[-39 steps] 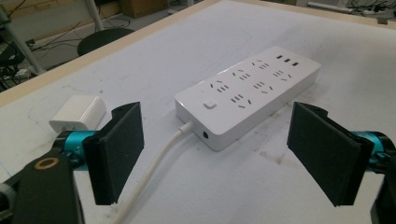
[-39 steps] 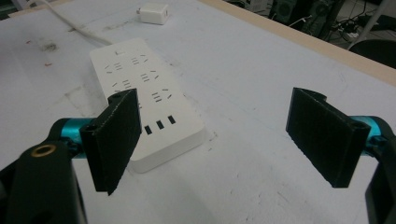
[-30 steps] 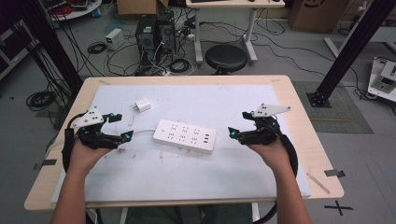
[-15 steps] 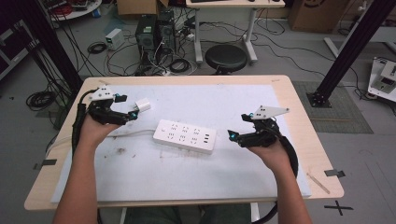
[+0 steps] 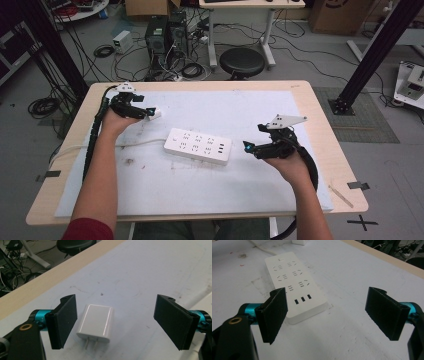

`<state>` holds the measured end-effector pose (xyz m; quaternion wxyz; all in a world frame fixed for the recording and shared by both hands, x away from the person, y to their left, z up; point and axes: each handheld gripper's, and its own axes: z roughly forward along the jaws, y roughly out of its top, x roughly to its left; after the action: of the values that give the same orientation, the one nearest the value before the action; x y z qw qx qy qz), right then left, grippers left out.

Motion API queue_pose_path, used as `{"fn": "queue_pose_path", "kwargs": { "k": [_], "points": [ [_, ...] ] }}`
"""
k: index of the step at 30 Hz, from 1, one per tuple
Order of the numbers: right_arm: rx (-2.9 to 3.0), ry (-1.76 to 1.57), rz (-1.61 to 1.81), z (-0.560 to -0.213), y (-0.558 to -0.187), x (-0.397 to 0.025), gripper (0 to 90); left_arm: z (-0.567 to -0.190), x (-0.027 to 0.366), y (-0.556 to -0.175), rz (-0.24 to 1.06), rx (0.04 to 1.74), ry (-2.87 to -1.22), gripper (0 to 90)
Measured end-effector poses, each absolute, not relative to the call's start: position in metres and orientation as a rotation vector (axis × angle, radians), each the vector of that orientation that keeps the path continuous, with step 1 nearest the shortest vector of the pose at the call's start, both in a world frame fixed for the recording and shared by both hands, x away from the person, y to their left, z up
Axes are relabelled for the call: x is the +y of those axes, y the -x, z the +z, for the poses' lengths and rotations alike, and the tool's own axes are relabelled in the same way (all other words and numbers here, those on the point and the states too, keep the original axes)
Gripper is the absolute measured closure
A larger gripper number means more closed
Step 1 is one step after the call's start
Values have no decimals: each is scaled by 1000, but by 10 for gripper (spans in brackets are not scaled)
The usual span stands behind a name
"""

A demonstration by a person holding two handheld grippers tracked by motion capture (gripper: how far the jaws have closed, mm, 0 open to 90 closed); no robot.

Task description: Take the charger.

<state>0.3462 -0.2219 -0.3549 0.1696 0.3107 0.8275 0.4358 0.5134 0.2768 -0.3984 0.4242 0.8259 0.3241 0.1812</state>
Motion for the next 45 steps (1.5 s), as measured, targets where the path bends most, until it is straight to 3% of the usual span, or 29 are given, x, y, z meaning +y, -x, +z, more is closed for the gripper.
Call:
{"fn": "queue_pose_path", "kwargs": {
  "k": [14, 38, 45],
  "points": [
    [2358, -906, 1220, -359, -348, -215, 185, -442, 276, -542, 390, 861, -2123, 190],
    [2350, -910, 1225, -358, -348, -217, 185, -448, 276, -543, 392, 810, -2181, 423],
    [2347, -912, 1236, -358, -348, -219, 185, -437, 274, -537, 409, 789, -2201, 425]
  ]
}}
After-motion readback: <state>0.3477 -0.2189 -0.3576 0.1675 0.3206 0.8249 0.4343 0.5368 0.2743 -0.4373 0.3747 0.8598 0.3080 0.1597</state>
